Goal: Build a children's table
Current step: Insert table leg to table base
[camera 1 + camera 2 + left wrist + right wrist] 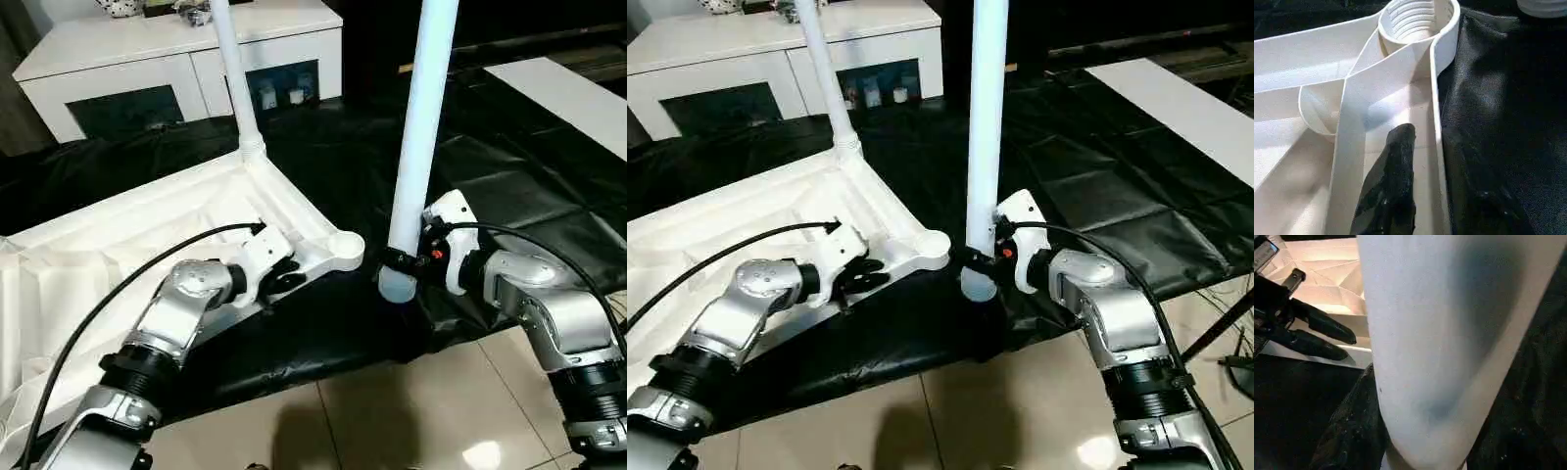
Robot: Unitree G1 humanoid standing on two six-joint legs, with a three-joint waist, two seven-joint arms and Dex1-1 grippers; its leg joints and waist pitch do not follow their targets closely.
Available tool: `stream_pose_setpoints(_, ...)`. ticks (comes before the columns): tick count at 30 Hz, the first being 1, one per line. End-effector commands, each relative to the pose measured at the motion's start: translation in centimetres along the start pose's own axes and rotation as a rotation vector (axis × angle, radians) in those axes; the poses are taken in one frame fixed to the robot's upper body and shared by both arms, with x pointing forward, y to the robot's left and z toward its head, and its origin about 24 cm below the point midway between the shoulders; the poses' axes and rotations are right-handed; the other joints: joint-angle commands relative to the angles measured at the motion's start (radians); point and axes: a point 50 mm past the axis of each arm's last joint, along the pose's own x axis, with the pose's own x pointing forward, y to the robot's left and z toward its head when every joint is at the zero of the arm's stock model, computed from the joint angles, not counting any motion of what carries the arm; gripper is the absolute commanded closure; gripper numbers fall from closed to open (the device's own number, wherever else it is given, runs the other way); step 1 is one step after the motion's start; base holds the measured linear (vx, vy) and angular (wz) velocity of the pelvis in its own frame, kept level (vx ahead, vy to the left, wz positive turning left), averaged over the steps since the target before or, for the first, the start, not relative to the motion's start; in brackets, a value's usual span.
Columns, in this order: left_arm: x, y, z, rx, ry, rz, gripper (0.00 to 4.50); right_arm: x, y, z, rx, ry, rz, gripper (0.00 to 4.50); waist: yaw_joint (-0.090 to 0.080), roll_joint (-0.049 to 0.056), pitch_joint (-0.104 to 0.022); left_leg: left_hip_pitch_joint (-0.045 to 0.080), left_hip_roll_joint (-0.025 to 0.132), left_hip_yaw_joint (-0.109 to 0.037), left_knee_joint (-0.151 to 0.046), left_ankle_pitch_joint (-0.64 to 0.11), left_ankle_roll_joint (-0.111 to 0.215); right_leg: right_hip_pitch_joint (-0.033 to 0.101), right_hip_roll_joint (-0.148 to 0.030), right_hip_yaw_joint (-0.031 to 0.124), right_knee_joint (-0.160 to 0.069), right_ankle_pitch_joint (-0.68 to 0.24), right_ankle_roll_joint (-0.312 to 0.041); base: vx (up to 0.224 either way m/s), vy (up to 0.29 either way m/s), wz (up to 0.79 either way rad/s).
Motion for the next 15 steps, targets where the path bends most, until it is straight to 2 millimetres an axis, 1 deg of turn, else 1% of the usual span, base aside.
stream_pose_setpoints(1,-0.59,1.0,-0.28,0.02,0.037,0.02,3.37,0.13,0.08,1.03,-0.024,-0.028,0.023,2.67,0.005,-0.023,-0.071,0.017,0.024,-0.008,-0.077,-0.171,0.049,0.047,-0.041,0.027,-0.071,-0.173,-0.222,0.0,0.0,0.0)
stream_pose_setpoints(3,-0.54,0.96,-0.3,0.012,0.035,0.011,3.37,0.12,0.09,1.02,-0.025,-0.027,0.025,2.67,0.005,-0.024,-0.072,0.017,0.024,-0.008,-0.076,-0.17,0.048,0.049,-0.041,0.027,-0.069,-0.161,-0.226,0.0,0.0,0.0)
stream_pose_setpoints(4,-0.37,0.81,-0.37,0.005,0.031,-0.012,3.37,0.09,0.08,1.01,-0.025,-0.026,0.026,2.67,0.005,-0.026,-0.072,0.016,0.024,-0.008,-0.075,-0.162,0.05,0.049,-0.041,0.028,-0.068,-0.147,-0.231,0.0,0.0,0.0)
stream_pose_setpoints(7,0.02,0.47,-0.56,-0.006,0.035,-0.042,3.37,0.07,0.01,1.02,-0.027,-0.025,0.026,2.67,0.006,-0.024,-0.074,0.017,0.024,-0.007,-0.073,-0.147,0.057,0.05,-0.042,0.028,-0.066,-0.127,-0.238,0.0,0.0,0.0)
stream_pose_setpoints(8,0.13,0.38,-0.64,-0.007,0.042,-0.052,3.37,0.08,-0.01,1.07,-0.027,-0.025,0.026,2.67,0.006,-0.025,-0.074,0.017,0.023,-0.007,-0.072,-0.142,0.06,0.049,-0.041,0.028,-0.066,-0.121,-0.239,0.0,0.0,0.0)
stream_pose_setpoints(9,0.22,0.32,-0.71,-0.003,0.05,-0.057,3.37,0.07,-0.05,1.11,-0.028,-0.026,0.025,2.67,0.007,-0.021,-0.075,0.017,0.024,-0.007,-0.073,-0.142,0.061,0.049,-0.042,0.028,-0.065,-0.118,-0.243,0.0,0.0,0.0)
stream_pose_setpoints(10,0.31,0.29,-0.85,0.0,0.062,-0.062,3.37,0.07,-0.1,1.17,-0.029,-0.027,0.023,2.67,0.007,-0.024,-0.073,0.017,0.024,-0.007,-0.073,-0.149,0.06,0.049,-0.041,0.027,-0.066,-0.124,-0.243,0.0,0.0,0.0)
stream_pose_setpoints(11,0.38,0.24,-1.01,0.003,0.078,-0.071,3.37,0.04,-0.16,1.23,-0.029,-0.028,0.022,2.67,0.008,-0.021,-0.073,0.018,0.024,-0.007,-0.074,-0.157,0.056,0.049,-0.041,0.028,-0.067,-0.132,-0.242,0.0,0.0,0.0)
stream_pose_setpoints(12,0.4,0.2,-1.11,0.004,0.085,-0.078,3.55,0.03,-0.18,1.25,-0.029,-0.029,0.022,2.67,0.008,-0.022,-0.072,0.018,0.024,-0.007,-0.074,-0.161,0.054,0.049,-0.041,0.028,-0.068,-0.137,-0.242,0.0,0.0,0.0)
stream_pose_setpoints(14,0.39,0.19,-1.21,0.003,0.093,-0.082,3.73,0.02,-0.19,1.27,-0.029,-0.029,0.021,2.67,0.008,-0.024,-0.071,0.018,0.024,-0.007,-0.075,-0.166,0.051,0.05,-0.042,0.028,-0.069,-0.147,-0.24,0.0,0.0,0.0)
stream_pose_setpoints(15,0.38,0.21,-1.24,0.001,0.094,-0.082,3.76,0.01,-0.19,1.28,-0.029,-0.03,0.021,2.67,0.009,-0.022,-0.072,0.019,0.024,-0.007,-0.075,-0.167,0.049,0.051,-0.043,0.028,-0.069,-0.15,-0.24,0.0,0.0,0.0)
